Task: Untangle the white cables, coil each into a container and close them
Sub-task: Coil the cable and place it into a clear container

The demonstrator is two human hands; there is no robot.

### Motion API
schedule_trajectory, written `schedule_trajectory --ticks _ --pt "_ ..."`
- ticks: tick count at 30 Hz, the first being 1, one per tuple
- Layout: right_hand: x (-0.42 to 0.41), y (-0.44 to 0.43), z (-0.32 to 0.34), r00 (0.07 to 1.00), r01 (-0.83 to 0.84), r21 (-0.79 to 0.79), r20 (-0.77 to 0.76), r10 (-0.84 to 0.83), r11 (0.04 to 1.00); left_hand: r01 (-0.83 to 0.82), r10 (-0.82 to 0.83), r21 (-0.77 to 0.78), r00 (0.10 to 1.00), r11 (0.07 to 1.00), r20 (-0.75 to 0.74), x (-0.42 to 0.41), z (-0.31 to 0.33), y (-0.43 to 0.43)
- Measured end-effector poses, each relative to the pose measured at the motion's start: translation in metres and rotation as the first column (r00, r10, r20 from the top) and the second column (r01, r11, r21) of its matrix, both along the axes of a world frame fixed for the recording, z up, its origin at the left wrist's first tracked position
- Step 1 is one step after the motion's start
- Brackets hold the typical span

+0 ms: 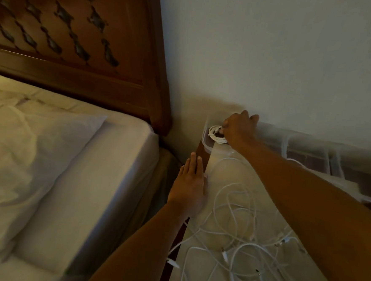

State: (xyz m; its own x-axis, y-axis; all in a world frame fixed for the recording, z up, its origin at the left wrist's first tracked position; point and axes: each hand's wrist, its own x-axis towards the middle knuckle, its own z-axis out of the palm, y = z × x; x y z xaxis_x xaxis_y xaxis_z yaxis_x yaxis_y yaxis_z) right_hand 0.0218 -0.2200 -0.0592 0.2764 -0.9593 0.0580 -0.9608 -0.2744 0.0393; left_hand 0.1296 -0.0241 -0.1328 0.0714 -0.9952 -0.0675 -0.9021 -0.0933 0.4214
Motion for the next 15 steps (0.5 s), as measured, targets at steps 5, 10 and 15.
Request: schedule_trajectory --ticks 5,10,15 --pt "-0.001 0.009 0.013 0.998 0.000 0.061 0.061 -0.004 0.998 0.007 -0.007 0.007 1.000 1.000 0.006 0.001 -0.002 -0.001" --pt "-0.020 0.050 0.044 0.960 0.043 0.041 0.276 -0.053 0.998 0.013 -0.013 -0.008 1.000 1.000 0.011 0.000 -0.003 -0.002" --pt "-0.075 0.149 0.038 0.853 -0.028 0.125 0.520 -0.042 0.992 0.014 -0.014 -0.008 0.999 1.000 0.029 0.000 -0.001 -0.002"
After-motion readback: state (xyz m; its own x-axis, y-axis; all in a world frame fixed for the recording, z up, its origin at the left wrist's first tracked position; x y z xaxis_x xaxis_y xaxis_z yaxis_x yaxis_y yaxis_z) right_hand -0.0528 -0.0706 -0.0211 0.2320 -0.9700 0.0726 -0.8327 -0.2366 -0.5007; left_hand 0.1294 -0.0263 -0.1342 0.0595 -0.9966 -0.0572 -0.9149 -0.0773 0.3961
